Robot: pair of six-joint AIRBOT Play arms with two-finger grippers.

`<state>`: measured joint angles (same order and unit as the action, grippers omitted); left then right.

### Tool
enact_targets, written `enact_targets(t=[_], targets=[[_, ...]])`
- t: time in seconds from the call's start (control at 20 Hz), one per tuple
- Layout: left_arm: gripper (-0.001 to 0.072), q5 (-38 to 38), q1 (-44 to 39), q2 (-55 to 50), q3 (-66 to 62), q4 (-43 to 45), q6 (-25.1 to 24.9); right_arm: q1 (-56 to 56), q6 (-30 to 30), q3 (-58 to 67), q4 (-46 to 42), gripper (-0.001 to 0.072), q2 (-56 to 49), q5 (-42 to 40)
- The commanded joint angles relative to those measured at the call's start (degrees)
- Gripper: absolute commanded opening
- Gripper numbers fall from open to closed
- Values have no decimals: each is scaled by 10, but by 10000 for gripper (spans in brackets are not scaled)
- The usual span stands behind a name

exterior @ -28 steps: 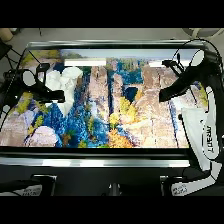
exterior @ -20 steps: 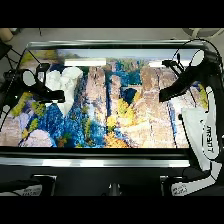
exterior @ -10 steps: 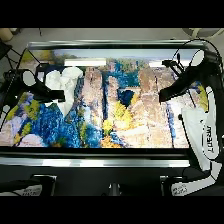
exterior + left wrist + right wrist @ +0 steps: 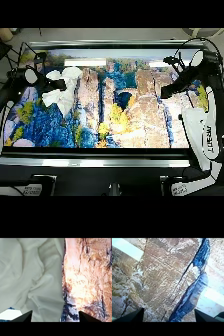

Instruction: Fold the shirts.

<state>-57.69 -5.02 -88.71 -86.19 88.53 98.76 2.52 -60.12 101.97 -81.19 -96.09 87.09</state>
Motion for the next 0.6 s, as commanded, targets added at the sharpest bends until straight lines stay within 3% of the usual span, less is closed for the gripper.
enact_targets(t=[0.0,0.15,0.4,0.45,0.5,0.55], targets=[[720,-52,38,-106,-101,1,-10,0,0,0,-4,686,0,-43],[720,-116,54,-202,-177,1,-12,0,-1,0,-4,686,0,-59],[713,-113,50,-262,-185,1,-14,0,0,0,-3,669,0,-63],[557,-114,50,-266,-185,1,-14,0,0,0,-2,668,0,-63],[158,-117,51,-266,-186,1,-14,0,0,0,-2,668,0,-63],[31,-126,52,-263,-190,2,-19,0,0,1,-2,667,0,-63]])
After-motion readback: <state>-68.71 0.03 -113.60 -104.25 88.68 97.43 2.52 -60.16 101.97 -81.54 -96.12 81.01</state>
